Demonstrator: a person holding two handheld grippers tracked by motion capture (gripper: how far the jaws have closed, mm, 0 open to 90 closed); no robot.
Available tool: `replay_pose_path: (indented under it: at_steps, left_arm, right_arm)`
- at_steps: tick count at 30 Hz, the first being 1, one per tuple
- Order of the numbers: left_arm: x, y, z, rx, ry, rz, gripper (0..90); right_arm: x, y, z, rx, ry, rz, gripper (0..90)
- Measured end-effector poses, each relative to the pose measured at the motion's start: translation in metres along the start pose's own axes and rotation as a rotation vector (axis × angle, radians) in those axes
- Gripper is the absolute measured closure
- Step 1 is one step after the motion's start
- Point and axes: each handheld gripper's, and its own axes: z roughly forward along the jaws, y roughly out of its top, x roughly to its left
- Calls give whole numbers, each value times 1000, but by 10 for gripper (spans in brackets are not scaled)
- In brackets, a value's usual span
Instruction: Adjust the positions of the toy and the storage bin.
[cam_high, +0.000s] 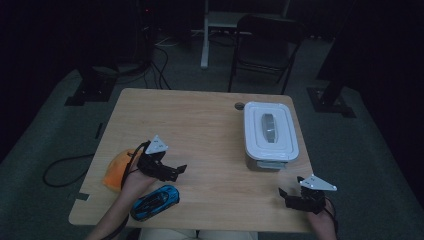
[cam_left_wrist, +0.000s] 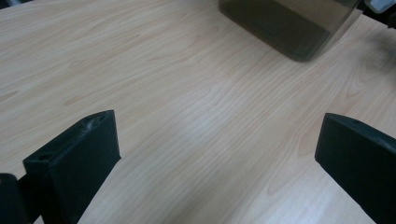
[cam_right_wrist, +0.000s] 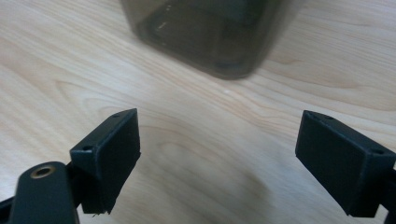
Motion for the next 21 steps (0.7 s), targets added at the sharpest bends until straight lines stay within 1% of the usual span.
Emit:
replay_pose_path:
  at_steps: [1,3,5,6,7,9,11,12,14,15,16,17,18,19,20,21]
  left_arm:
    - [-2,2,6,1,-10,7,6]
    - [-6,5,16,4,-18,20,6]
    - [-8,7,25,15,-29,18,6]
    - [-10,8,30,20,-31,26,6]
    - [-10,8,33,30,-34,27,6]
    - [-12,10,40,34,-44,30,6]
    - [-13,12,46,42,-45,32,6]
    - [-13,13,50,37,-46,29,6]
    - [-13,16,55,43,-39,33,6]
    - [-13,17,59,44,-40,35,6]
    - [-14,18,62,41,-29,44,6]
    - [-15,19,65,24,-18,55,6]
    - [-16,20,70,26,-13,64,6]
    - [-15,20,74,32,-18,59,6]
    - [-15,21,76,32,-19,54,6]
    - [-15,21,80,37,-13,53,6]
  right_arm:
    - [-2,0,0,3,-3,2,137]
    - [-7,1,0,9,-18,6,137]
    - [-12,2,0,0,-30,18,137]
    - [-14,3,-1,-7,-38,27,137]
    - [-18,4,-1,-11,-41,43,137]
    - [-24,7,-1,-20,-43,55,137]
    - [-31,10,0,-18,-59,54,137]
    - [-34,12,0,-18,-67,53,137]
    - [-41,16,2,-22,-69,68,137]
    - [-44,17,3,-22,-78,69,137]
    - [-47,18,4,-26,-92,72,137]
    - [-51,19,6,-30,-98,81,137]
    - [-54,21,7,-36,-98,89,137]
    - [-57,22,8,-47,-114,98,137]
    - [-59,23,9,-50,-138,92,137]
    - [-61,24,11,-47,-150,91,137]
